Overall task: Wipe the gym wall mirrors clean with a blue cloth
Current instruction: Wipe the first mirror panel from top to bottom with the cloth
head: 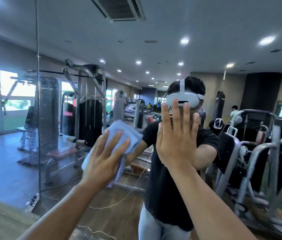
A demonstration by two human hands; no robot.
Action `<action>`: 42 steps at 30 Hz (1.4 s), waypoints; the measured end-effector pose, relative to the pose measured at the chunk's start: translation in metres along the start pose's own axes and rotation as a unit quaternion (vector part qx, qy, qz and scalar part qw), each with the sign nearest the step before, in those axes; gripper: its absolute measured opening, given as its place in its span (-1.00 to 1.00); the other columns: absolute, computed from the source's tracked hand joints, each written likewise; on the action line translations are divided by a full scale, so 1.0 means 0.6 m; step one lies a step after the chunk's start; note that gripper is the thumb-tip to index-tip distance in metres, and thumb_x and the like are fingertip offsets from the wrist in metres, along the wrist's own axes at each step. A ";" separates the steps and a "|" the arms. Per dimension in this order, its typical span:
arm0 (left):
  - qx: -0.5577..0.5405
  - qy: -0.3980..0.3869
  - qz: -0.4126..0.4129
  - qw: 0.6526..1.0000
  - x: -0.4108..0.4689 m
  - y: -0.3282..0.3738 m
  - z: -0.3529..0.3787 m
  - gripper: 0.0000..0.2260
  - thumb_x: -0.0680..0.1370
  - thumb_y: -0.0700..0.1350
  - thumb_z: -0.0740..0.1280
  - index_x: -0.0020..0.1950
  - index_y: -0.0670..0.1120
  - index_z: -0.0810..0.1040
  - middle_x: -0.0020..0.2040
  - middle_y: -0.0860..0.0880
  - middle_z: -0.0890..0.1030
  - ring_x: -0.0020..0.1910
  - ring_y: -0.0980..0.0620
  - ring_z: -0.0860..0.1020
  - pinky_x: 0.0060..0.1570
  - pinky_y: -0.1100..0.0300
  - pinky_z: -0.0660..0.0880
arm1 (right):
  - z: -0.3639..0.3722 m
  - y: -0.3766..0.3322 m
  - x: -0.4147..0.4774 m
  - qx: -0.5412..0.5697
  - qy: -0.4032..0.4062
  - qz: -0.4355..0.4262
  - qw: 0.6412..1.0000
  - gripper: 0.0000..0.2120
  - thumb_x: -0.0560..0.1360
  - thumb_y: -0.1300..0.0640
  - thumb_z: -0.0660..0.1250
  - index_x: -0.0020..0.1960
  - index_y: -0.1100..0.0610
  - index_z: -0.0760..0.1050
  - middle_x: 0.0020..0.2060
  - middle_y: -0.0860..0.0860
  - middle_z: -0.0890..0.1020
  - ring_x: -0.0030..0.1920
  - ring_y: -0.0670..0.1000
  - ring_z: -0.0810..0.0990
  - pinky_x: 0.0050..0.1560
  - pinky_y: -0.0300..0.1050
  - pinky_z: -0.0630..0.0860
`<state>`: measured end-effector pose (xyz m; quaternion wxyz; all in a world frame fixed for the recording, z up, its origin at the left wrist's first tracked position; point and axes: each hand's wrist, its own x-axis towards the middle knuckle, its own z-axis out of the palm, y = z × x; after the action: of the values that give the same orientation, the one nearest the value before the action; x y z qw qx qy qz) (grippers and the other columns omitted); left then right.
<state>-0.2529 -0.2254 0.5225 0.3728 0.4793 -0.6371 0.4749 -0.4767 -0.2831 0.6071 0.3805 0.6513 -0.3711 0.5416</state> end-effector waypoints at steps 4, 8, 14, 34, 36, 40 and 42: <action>-0.030 -0.012 -0.156 0.987 0.004 -0.083 -0.035 -0.47 0.58 -0.06 0.13 0.58 -0.01 0.22 0.65 -0.03 0.07 0.63 -0.15 -0.05 0.50 -0.32 0.15 | 0.004 -0.004 0.000 -0.026 -0.002 0.002 1.000 -0.44 0.71 0.01 0.04 0.68 0.08 0.05 0.66 0.13 0.06 0.65 0.24 0.02 0.60 0.31 -0.03; -0.047 0.079 -0.240 0.967 0.154 -0.086 -0.069 -0.49 0.61 -0.05 0.07 0.59 0.02 0.17 0.63 -0.07 0.14 0.57 0.22 -0.22 0.57 -0.17 0.07 | 0.005 -0.002 -0.001 -0.028 0.003 -0.005 1.000 -0.45 0.72 0.02 -0.01 0.68 0.09 0.04 0.66 0.13 0.06 0.65 0.25 0.02 0.60 0.32 -0.03; -0.048 0.089 -0.097 0.990 0.203 0.005 -0.026 -0.46 0.59 -0.14 0.17 0.58 0.04 0.16 0.61 -0.08 0.19 0.60 -0.20 0.00 0.59 0.00 -0.11 | 0.004 -0.008 0.003 -0.035 0.032 -0.004 0.999 -0.45 0.69 0.04 0.09 0.66 0.10 0.14 0.65 0.13 0.14 0.64 0.23 0.07 0.61 0.29 -0.05; -0.036 0.036 0.002 0.999 0.111 -0.162 -0.043 -0.36 0.59 -0.20 0.28 0.62 0.04 0.12 0.66 0.00 0.01 0.63 -0.20 -0.10 0.59 -0.13 -0.08 | 0.005 -0.180 0.054 -0.007 -0.009 0.017 1.000 -0.47 0.63 0.06 0.10 0.56 0.21 0.32 0.60 0.20 0.25 0.61 0.30 0.15 0.59 0.32 -0.03; -0.017 0.023 0.065 0.997 0.054 -0.188 -0.046 -0.53 0.67 -0.12 0.17 0.59 0.00 0.20 0.61 -0.10 0.19 0.62 -0.24 0.00 0.58 -0.16 0.01 | 0.020 -0.205 0.057 -0.016 -0.010 0.015 1.000 -0.45 0.63 0.04 0.11 0.59 0.18 0.27 0.62 0.18 0.20 0.62 0.28 0.12 0.59 0.33 -0.03; 0.024 0.009 0.027 0.999 0.002 -0.294 -0.060 -0.37 0.57 -0.12 0.29 0.61 0.02 0.15 0.62 -0.08 0.16 0.63 -0.18 -0.05 0.60 -0.07 -0.11 | 0.047 -0.240 0.049 -0.016 -0.027 0.002 0.999 -0.40 0.66 -0.03 0.04 0.67 0.11 0.10 0.66 0.14 0.09 0.65 0.24 0.02 0.57 0.40 0.04; 0.008 0.005 -0.031 0.999 0.026 -0.338 -0.069 -0.33 0.55 -0.11 0.26 0.63 0.09 0.08 0.64 -0.04 0.09 0.63 -0.14 -0.07 0.59 -0.06 -0.12 | 0.059 -0.246 0.045 -0.014 -0.026 0.007 1.000 -0.36 0.65 -0.06 0.06 0.68 0.09 0.03 0.66 0.12 0.05 0.65 0.23 -0.01 0.58 0.39 0.00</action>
<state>-0.0607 -0.2075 0.5986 0.3865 0.4996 -0.6159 0.4708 -0.3255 -0.2527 0.6153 0.3763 0.6569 -0.3927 0.5221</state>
